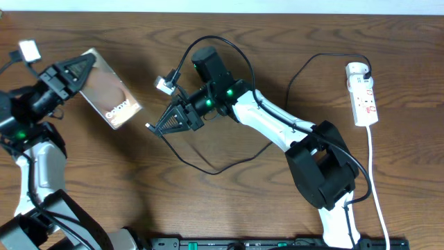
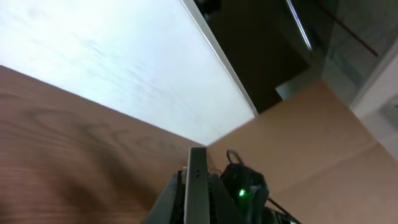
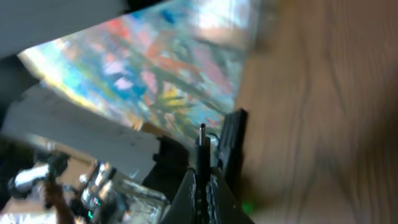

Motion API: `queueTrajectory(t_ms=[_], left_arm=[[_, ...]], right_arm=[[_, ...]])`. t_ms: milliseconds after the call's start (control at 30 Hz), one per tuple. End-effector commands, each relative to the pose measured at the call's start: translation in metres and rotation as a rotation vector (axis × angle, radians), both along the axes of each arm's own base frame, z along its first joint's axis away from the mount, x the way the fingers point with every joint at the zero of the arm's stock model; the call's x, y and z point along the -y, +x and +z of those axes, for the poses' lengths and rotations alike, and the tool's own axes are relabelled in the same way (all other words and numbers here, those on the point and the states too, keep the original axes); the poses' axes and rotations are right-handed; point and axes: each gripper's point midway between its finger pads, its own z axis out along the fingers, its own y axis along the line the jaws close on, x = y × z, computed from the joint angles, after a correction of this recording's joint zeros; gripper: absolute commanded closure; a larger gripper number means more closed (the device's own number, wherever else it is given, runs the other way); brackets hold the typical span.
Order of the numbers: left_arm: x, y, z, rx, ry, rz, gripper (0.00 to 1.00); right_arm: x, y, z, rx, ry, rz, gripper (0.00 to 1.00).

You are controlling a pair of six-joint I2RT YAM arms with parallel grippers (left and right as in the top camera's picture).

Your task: Plug charger to phone and switch on socket

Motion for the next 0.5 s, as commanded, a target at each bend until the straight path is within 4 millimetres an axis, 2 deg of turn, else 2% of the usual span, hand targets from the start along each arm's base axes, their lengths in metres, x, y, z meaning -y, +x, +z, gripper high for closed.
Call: queueTrajectory(t_ms=[0, 67, 133, 167, 267, 333, 400, 467], left_arm=[[-0.02, -0.005, 0.002, -0.011, -0.02, 0.06, 0.93], [-0.024, -0.009, 0.001, -0.015, -0.015, 0.055, 0.93], [-0.024, -0.011, 0.001, -0.017, -0.011, 0.048, 0.93], [-0.025, -0.011, 0.001, -0.017, -0.011, 0.049, 0.93], [-0.025, -0.011, 0.001, -0.016, -0.01, 0.049, 0.93], [-0.025, -0.011, 0.001, -0.016, -0.01, 0.049, 0.93], [-0.024, -0.011, 0.001, -0.016, -0.01, 0.047, 0.93], [-0.024, -0.011, 0.0, -0.014, -0.006, 0.044, 0.93]], right_arm=[[0.003, 0.036, -0.043, 0.01, -0.259, -0.244, 0.99], [0.026, 0.061, -0.089, 0.003, -0.533, -0.436, 0.99], [0.052, 0.077, -0.118, 0.005, -0.723, -0.568, 0.99], [0.075, 0.088, -0.135, 0.01, -0.852, -0.657, 0.99], [0.122, 0.103, -0.158, 0.011, -1.077, -0.819, 0.99], [0.169, 0.11, -0.171, 0.031, -1.284, -0.947, 0.99], [0.201, 0.107, -0.176, 0.043, -1.42, -0.997, 0.99], [0.222, 0.098, -0.178, 0.025, -1.515, -1.003, 0.99]])
